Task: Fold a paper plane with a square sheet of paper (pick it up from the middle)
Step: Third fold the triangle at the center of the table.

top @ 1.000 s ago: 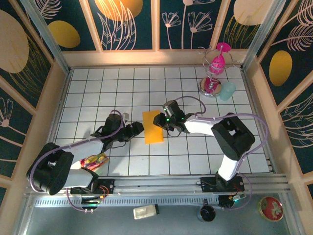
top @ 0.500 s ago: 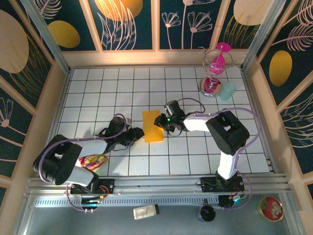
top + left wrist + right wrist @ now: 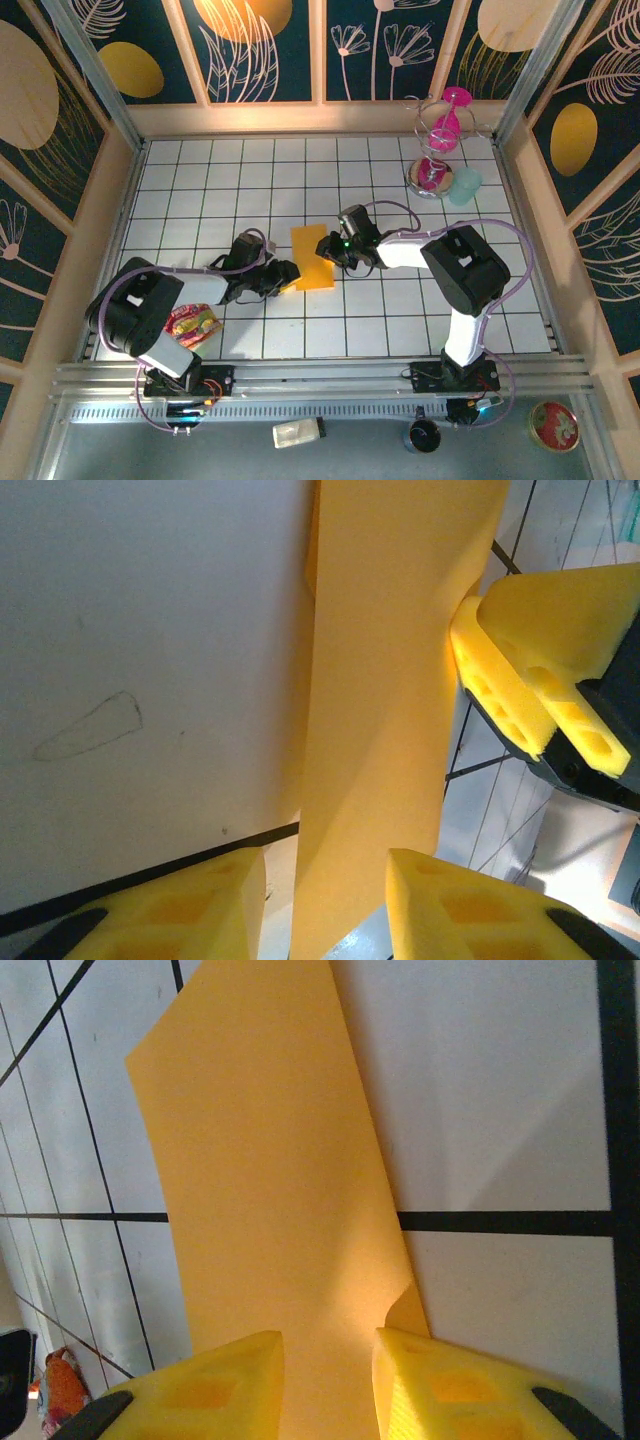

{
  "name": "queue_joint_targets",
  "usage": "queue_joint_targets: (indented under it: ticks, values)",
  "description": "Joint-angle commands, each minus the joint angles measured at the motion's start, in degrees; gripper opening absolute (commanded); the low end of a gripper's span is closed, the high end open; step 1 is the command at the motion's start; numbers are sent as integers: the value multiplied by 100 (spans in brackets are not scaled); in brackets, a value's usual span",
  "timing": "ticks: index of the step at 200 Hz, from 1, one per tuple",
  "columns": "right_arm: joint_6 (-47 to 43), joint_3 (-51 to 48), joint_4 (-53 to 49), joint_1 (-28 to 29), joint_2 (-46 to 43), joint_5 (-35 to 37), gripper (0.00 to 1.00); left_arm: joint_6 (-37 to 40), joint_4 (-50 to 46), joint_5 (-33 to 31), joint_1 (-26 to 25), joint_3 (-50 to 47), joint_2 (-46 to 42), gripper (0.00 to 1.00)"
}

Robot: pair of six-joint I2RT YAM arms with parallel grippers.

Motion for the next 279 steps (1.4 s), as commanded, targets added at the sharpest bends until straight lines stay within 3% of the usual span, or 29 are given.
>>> queue_joint_targets:
  ticks: [1,140,201,240,279]
  values:
    - [-21,-274,-110,-40,18,72,31,102,188,163,-33,159,190,36]
    - [-20,-275,-90,-23,6,134,31,423,-96,38,292,813,584,27]
    - [-51,-406,368,-31,-145,-7,34,289,93,184,315,813,676,16]
    - [-448,-583,877,-50,-621,192,46,263,15,78,323,778,518,5]
    - [-1724,-828,1308,21,-1444,592,62,137,34,60,341,787,361,2]
